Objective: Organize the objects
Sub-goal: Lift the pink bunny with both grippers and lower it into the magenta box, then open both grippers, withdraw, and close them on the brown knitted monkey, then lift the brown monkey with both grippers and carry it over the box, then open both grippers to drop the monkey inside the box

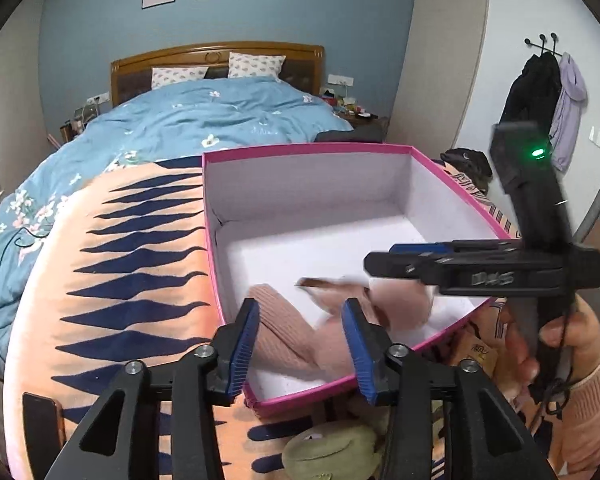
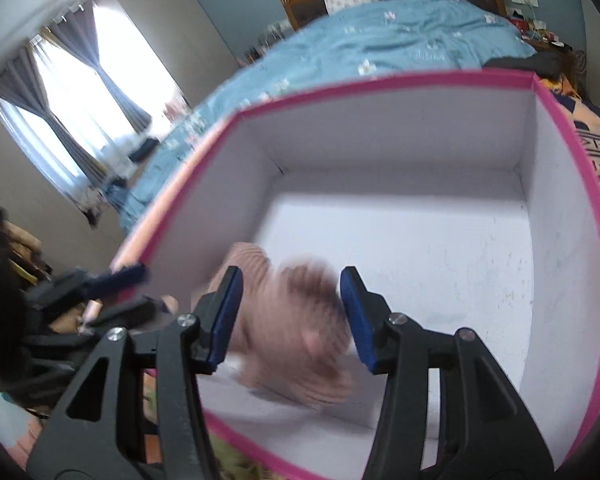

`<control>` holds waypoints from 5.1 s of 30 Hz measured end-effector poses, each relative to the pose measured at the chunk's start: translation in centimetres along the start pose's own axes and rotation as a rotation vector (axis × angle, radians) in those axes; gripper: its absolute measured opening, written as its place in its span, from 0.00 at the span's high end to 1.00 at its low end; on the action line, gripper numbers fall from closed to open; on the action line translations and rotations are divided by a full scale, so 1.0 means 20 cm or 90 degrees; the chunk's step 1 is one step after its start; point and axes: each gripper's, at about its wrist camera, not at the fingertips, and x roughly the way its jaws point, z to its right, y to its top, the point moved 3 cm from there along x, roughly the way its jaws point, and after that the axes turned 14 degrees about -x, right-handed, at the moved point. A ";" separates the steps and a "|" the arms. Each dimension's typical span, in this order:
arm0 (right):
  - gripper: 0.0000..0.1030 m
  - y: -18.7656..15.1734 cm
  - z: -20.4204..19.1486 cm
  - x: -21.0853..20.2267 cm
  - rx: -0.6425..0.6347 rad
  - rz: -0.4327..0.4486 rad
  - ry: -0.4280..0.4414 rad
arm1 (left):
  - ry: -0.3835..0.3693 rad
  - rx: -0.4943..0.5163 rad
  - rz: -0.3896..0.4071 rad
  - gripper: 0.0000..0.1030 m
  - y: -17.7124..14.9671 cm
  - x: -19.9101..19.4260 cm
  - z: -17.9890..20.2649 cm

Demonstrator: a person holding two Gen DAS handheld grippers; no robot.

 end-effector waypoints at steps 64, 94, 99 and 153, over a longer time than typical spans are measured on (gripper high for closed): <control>0.47 -1.00 -0.37 -0.55 -0.049 0.039 0.126 | -0.138 0.050 -0.111 0.27 -0.83 -0.30 0.14; 0.47 -1.00 -0.37 -0.60 -0.004 0.067 0.102 | -0.201 0.090 -0.172 0.26 -0.84 -0.22 0.28; 0.47 -0.91 -0.39 -0.69 -0.025 0.105 0.124 | -0.221 0.087 -0.143 0.26 -0.76 -0.31 0.28; 0.32 -0.01 -0.19 -0.30 -0.101 0.054 0.011 | -0.086 -0.005 0.034 0.23 0.00 -0.20 -0.04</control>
